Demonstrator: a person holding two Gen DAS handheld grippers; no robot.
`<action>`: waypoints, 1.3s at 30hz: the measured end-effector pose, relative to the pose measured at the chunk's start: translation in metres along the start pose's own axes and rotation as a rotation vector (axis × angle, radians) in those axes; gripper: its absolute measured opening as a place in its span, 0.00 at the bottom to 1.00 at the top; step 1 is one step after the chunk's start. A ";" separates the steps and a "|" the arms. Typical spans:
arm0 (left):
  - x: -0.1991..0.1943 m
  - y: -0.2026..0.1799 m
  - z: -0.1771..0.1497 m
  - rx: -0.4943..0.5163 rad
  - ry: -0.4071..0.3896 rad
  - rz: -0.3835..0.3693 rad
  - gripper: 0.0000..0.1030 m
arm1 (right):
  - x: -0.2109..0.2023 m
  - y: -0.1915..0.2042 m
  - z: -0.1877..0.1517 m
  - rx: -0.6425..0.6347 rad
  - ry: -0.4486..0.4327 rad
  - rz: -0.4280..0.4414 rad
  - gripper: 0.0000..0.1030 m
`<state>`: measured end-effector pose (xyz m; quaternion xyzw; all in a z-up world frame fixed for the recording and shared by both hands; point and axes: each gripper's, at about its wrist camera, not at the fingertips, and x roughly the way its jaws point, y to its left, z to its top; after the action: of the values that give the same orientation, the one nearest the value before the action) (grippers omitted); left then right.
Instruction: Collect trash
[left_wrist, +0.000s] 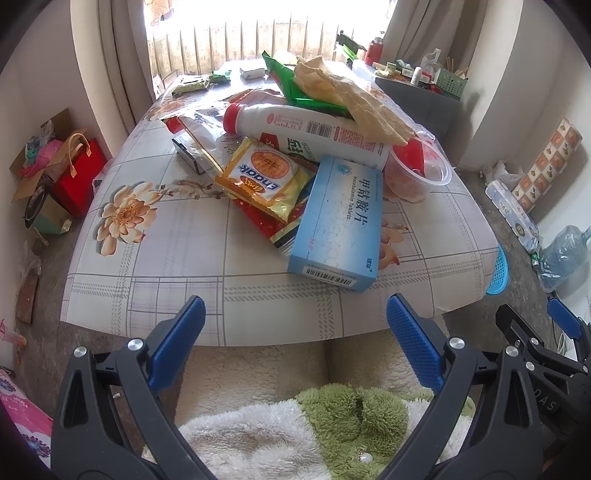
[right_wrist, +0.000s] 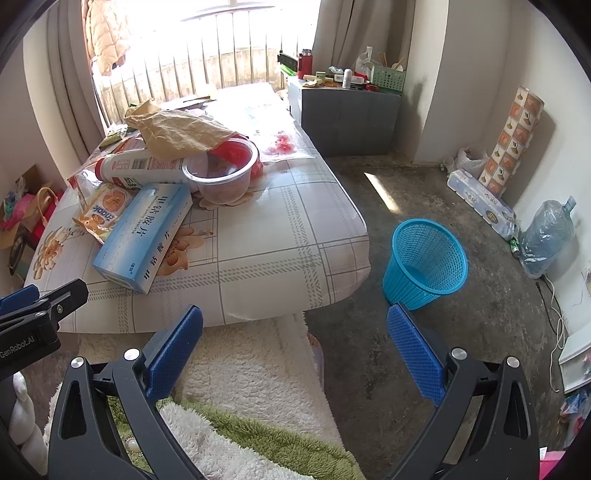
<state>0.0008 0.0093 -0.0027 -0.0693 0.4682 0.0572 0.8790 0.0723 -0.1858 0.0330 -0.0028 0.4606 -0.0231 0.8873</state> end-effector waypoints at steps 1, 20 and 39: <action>0.000 -0.001 0.000 0.001 0.001 0.001 0.92 | 0.000 0.000 0.000 0.000 0.000 0.001 0.95; 0.002 0.003 -0.002 -0.007 0.006 0.009 0.92 | 0.003 -0.001 -0.001 0.009 0.006 0.014 0.95; 0.012 0.011 -0.001 -0.041 0.031 0.014 0.92 | 0.007 -0.004 0.003 0.024 0.015 0.035 0.95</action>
<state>0.0046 0.0202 -0.0136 -0.0852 0.4809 0.0719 0.8697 0.0788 -0.1898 0.0287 0.0163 0.4670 -0.0131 0.8840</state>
